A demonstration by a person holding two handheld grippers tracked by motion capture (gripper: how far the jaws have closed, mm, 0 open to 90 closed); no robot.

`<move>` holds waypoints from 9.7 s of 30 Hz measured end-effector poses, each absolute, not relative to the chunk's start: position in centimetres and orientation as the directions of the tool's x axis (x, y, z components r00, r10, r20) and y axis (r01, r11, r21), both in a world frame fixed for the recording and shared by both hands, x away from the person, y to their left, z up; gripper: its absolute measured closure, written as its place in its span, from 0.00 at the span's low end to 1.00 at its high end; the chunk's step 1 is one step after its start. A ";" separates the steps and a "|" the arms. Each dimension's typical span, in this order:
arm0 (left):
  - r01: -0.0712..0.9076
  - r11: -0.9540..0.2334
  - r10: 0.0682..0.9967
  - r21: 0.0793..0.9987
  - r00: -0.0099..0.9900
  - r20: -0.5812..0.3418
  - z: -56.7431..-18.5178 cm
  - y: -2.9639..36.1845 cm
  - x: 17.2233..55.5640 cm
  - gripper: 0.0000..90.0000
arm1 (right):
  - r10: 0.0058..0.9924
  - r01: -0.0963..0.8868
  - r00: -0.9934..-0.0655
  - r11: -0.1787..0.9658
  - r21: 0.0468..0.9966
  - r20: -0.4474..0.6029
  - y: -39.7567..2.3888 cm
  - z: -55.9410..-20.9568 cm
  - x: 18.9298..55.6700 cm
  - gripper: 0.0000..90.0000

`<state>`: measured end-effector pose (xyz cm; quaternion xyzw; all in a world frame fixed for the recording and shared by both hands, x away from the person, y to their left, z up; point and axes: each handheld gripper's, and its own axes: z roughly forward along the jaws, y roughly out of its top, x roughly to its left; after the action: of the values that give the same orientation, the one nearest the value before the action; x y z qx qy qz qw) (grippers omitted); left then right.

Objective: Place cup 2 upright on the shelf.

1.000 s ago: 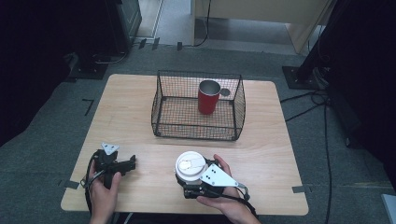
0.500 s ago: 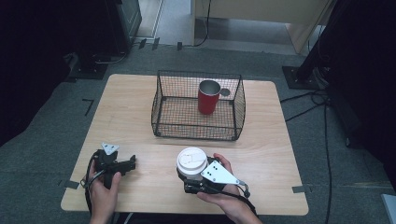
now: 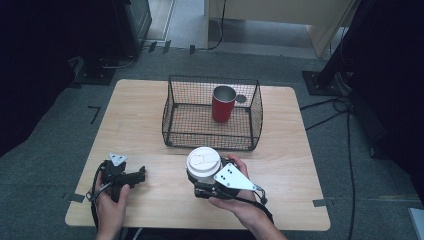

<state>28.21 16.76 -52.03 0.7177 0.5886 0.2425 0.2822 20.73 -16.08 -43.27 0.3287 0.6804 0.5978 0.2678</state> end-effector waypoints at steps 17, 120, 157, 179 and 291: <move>0.708 -0.147 0.982 0.690 0.190 0.015 -52.0 16.8 28.2 0.00 | 0.788 0.067 -0.616 0.038 0.997 0.011 -14.9 -40.2 22.9 0.17; 0.709 -0.149 0.982 0.689 0.191 0.016 -52.0 16.8 28.2 0.00 | 0.926 0.084 -0.376 0.005 0.996 0.027 -9.7 -40.0 42.2 0.17; 0.709 -0.148 0.982 0.689 0.190 0.015 -52.0 16.8 28.2 0.00 | 0.912 0.170 -0.406 0.128 0.977 -0.049 -8.4 -44.7 44.6 0.17; 0.708 -0.147 0.982 0.691 0.189 0.015 -52.0 16.8 28.2 0.00 | 0.878 0.186 -0.477 0.155 0.970 -0.049 -10.6 -44.2 44.1 0.04; 0.708 -0.148 0.982 0.690 0.190 0.017 -52.0 16.8 28.2 0.00 | 0.926 0.117 -0.371 0.119 0.986 -0.068 -25.1 -43.9 29.6 0.01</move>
<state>28.21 16.76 -52.03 0.7179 0.5885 0.2426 0.2818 29.59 -25.12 -43.85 0.4070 0.6406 0.5243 0.3861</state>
